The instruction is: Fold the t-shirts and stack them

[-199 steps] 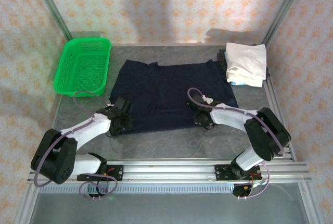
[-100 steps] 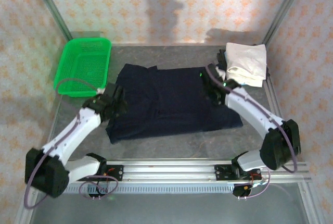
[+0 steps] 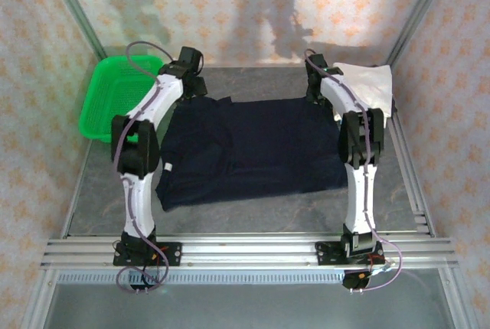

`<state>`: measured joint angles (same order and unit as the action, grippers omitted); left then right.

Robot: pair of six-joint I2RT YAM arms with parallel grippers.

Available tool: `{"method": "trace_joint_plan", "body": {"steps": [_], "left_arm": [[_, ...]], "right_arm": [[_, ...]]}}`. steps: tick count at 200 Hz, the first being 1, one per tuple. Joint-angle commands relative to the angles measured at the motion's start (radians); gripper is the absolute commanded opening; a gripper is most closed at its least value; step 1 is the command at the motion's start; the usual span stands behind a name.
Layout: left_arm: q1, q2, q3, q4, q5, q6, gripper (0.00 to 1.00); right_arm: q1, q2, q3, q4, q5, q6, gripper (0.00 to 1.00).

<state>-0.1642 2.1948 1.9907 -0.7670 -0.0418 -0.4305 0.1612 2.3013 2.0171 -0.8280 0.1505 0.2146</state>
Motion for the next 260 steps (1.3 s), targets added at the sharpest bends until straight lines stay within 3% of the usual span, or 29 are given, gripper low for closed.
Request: {"method": "trace_joint_plan", "body": {"steps": [1, 50, 77, 102, 133, 155, 171, 188, 195, 225, 260], "left_arm": [[0.026, 0.115, 0.155, -0.13, -0.04, 0.044, 0.65], [0.055, 0.367, 0.458, -0.181, -0.031, 0.03, 0.64], [0.067, 0.422, 0.48, -0.16, -0.023, 0.026, 0.65], [0.072, 0.448, 0.479, -0.143, 0.009, 0.034, 0.64], [0.077, 0.468, 0.48, -0.136, 0.054, 0.059, 0.56], [0.081, 0.468, 0.48, -0.138, 0.098, 0.073, 0.4], [0.087, 0.448, 0.481, -0.141, 0.139, 0.079, 0.17], [0.088, 0.4, 0.477, -0.152, 0.169, 0.091, 0.0], [0.087, 0.375, 0.47, -0.151, 0.184, 0.102, 0.0], [0.088, 0.226, 0.35, -0.131, 0.202, 0.136, 0.0], [0.085, -0.031, -0.005, -0.016, 0.2, 0.138, 0.0]], "right_arm": [[-0.01, 0.064, 0.109, -0.085, 0.019, -0.043, 0.45], [-0.02, 0.168, 0.229, -0.122, -0.019, 0.007, 0.42], [-0.026, 0.189, 0.23, -0.104, -0.013, 0.028, 0.42], [-0.04, 0.212, 0.236, -0.07, -0.14, 0.038, 0.42], [-0.04, 0.239, 0.25, -0.065, -0.186, 0.032, 0.42], [-0.04, 0.247, 0.274, -0.089, -0.188, 0.034, 0.29], [-0.04, 0.223, 0.275, -0.095, -0.2, 0.044, 0.17], [-0.035, 0.172, 0.262, -0.095, -0.194, 0.05, 0.05], [-0.03, 0.142, 0.244, -0.087, -0.181, 0.047, 0.0], [-0.002, -0.009, 0.111, -0.035, -0.118, 0.029, 0.0], [0.041, -0.198, -0.181, 0.084, -0.078, 0.018, 0.0]]}}
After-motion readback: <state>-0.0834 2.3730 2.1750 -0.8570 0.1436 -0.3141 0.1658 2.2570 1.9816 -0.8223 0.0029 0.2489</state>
